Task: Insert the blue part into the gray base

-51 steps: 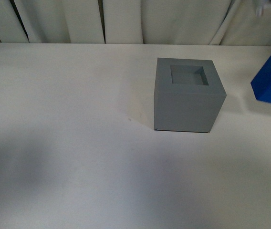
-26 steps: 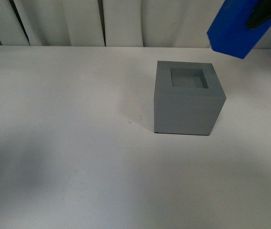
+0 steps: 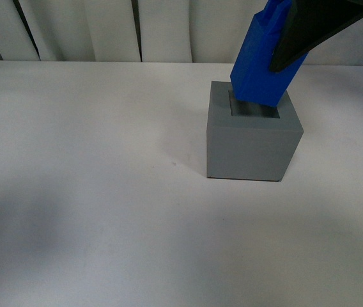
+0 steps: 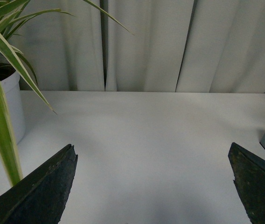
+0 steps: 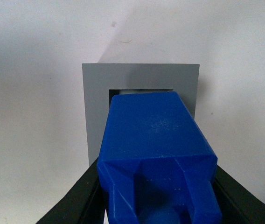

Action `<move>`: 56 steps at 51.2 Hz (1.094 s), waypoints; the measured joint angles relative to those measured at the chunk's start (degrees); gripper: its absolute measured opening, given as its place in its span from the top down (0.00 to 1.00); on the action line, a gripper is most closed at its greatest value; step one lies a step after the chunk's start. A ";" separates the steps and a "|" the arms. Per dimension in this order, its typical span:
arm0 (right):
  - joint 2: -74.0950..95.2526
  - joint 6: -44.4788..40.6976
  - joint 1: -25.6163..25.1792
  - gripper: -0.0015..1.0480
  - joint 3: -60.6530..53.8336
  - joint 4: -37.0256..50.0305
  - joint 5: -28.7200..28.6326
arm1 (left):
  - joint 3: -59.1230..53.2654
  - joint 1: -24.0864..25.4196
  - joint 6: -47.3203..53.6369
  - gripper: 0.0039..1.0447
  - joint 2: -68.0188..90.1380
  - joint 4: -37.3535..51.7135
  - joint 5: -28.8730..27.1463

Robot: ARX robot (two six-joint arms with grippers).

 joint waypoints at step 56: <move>0.70 0.39 0.22 0.55 -4.42 2.19 1.73 | 0.00 0.00 0.00 0.06 0.00 0.00 0.00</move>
